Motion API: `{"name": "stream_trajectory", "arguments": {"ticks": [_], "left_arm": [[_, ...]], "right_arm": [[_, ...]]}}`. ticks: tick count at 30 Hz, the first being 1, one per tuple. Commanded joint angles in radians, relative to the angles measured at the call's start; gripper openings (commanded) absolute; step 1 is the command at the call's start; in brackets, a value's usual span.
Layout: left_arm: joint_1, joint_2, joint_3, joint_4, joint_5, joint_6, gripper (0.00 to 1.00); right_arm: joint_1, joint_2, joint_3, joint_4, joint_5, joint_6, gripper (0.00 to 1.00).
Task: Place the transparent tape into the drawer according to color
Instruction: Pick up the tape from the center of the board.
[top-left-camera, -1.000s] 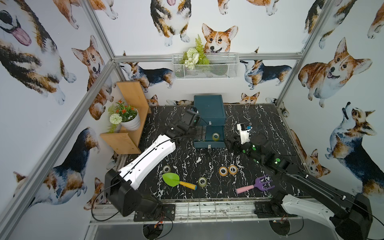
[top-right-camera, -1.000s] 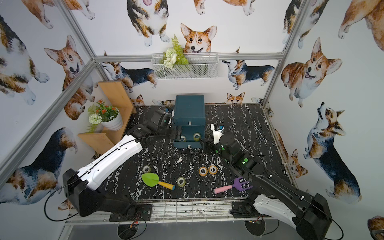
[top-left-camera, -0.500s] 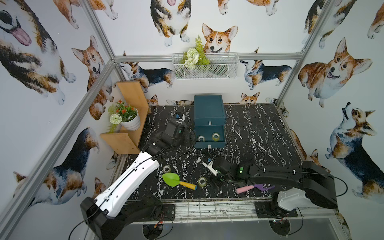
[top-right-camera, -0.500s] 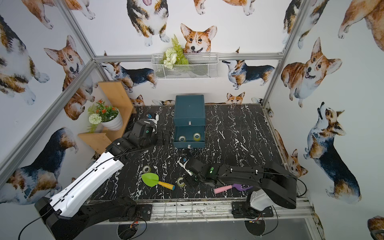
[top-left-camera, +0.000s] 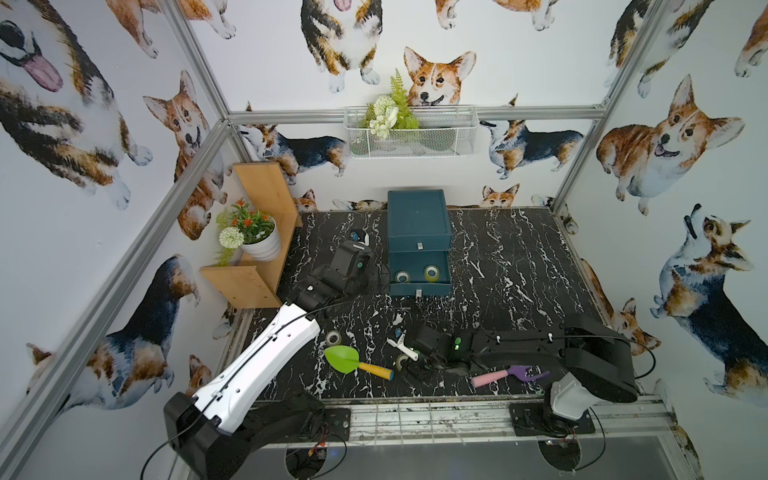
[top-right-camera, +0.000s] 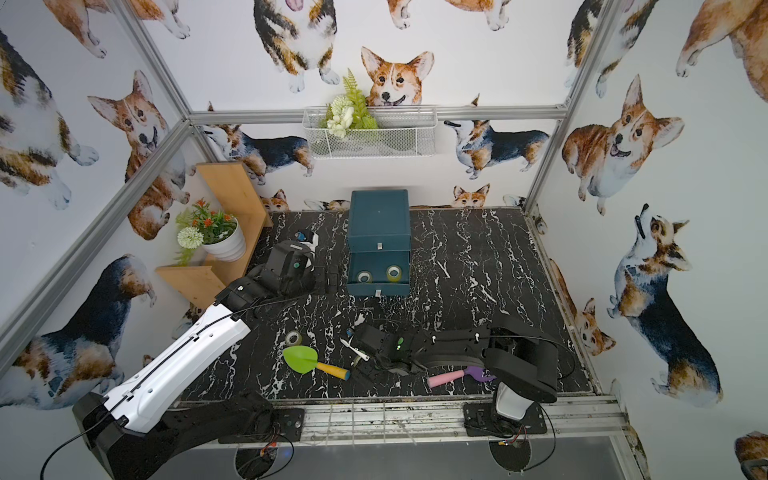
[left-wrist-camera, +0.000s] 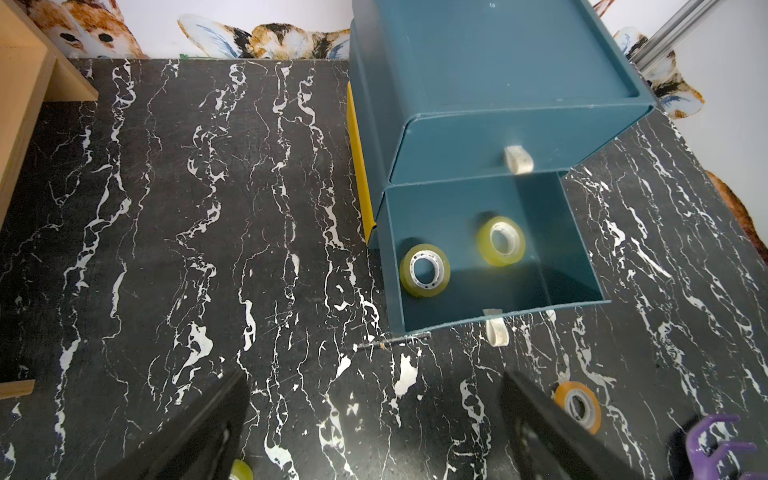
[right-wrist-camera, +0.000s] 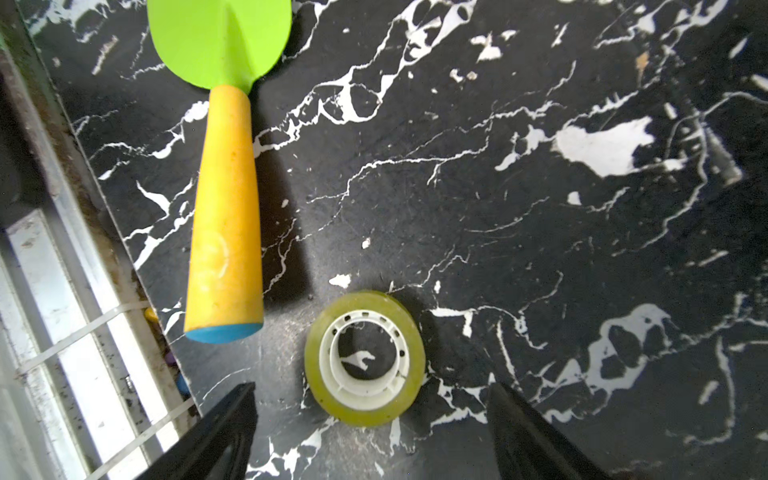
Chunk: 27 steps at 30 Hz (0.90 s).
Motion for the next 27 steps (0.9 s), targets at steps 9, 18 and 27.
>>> {"name": "stream_trajectory", "arguments": {"ticks": [9, 18, 27], "left_arm": [[0.027, -0.016, -0.003, 0.008, 0.002, 0.018, 0.99], [0.044, -0.022, -0.010, 0.003, 0.008, 0.018, 0.99], [0.051, -0.014, -0.010, 0.002, 0.015, 0.017, 0.99]], "right_arm": [[0.007, 0.105, 0.045, -0.015, 0.042, -0.039, 0.75], [0.006, 0.111, 0.022, 0.003, 0.032, -0.032, 0.59], [-0.033, 0.021, -0.035, 0.029, 0.026, 0.002, 0.47]]}}
